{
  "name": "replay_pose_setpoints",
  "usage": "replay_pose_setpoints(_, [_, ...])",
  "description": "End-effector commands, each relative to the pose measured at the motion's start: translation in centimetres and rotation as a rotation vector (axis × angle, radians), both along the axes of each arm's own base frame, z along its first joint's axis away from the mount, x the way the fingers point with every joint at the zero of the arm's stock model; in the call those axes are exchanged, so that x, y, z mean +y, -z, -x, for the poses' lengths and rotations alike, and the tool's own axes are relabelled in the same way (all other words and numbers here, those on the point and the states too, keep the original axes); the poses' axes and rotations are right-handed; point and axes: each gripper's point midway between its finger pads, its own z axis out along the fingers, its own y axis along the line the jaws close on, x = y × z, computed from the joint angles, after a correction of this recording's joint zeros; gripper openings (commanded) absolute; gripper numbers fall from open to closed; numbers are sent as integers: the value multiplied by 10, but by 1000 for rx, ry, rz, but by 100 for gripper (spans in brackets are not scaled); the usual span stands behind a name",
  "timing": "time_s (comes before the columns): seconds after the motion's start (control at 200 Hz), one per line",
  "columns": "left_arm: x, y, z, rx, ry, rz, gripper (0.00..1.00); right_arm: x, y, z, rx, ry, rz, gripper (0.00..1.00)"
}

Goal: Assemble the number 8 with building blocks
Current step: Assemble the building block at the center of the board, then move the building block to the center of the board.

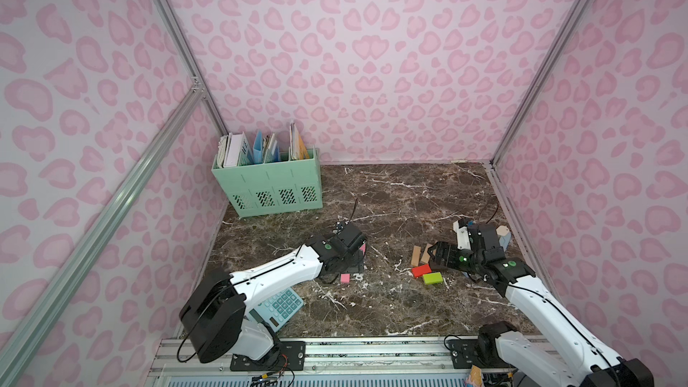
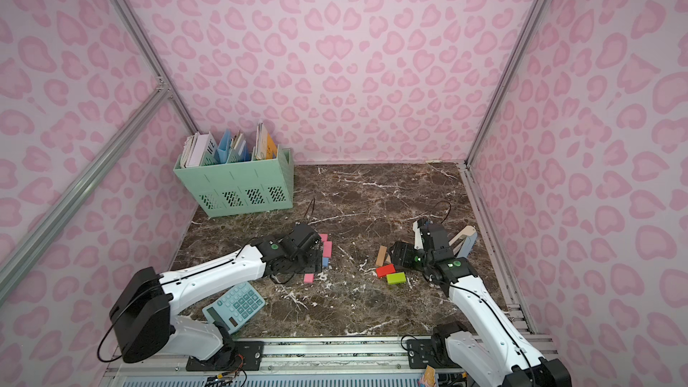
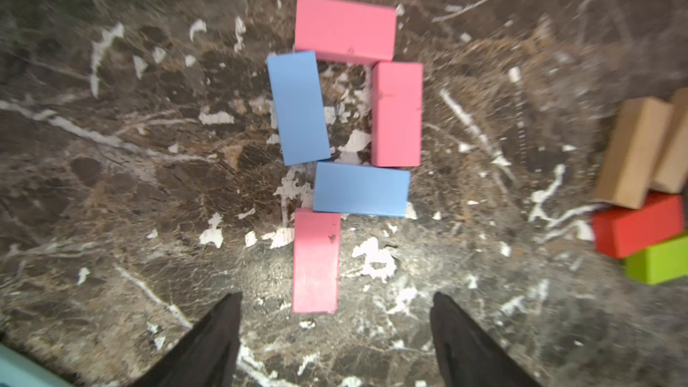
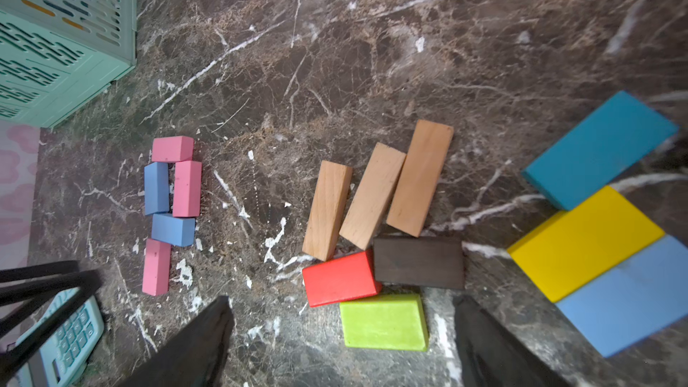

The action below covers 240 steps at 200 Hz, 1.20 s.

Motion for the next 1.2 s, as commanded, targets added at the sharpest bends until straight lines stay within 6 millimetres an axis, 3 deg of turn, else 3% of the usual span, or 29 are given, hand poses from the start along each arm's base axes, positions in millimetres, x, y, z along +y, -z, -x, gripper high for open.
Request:
replay_pose_setpoints(0.0, [18,-27,-3,-77,19,-60,92,-11,10,-2,34,31,74,94])
replay_pose_setpoints(0.18, [39,-71,-7,-162,45,-78,98,-19,29,-11,82,70,137,93])
replay_pose_setpoints(0.385, [69,-96,-7,-175,51,-22,98,-33,51,-13,182,130,224,84])
replay_pose_setpoints(0.49, [86,-105,-7,-206,56,-50,98,-30,61,-10,217,123,215,80])
replay_pose_setpoints(0.685, [99,-102,-6,-238,82,-56,98,-12,66,7,237,75,214,79])
replay_pose_setpoints(0.81, [96,-94,-6,-255,111,-45,99,5,71,20,257,18,208,85])
replay_pose_setpoints(1.005, [95,-83,-5,-258,136,-50,99,5,82,32,290,13,228,88])
replay_pose_setpoints(1.195, [96,-84,-4,-279,134,-46,98,10,87,38,305,-7,245,83])
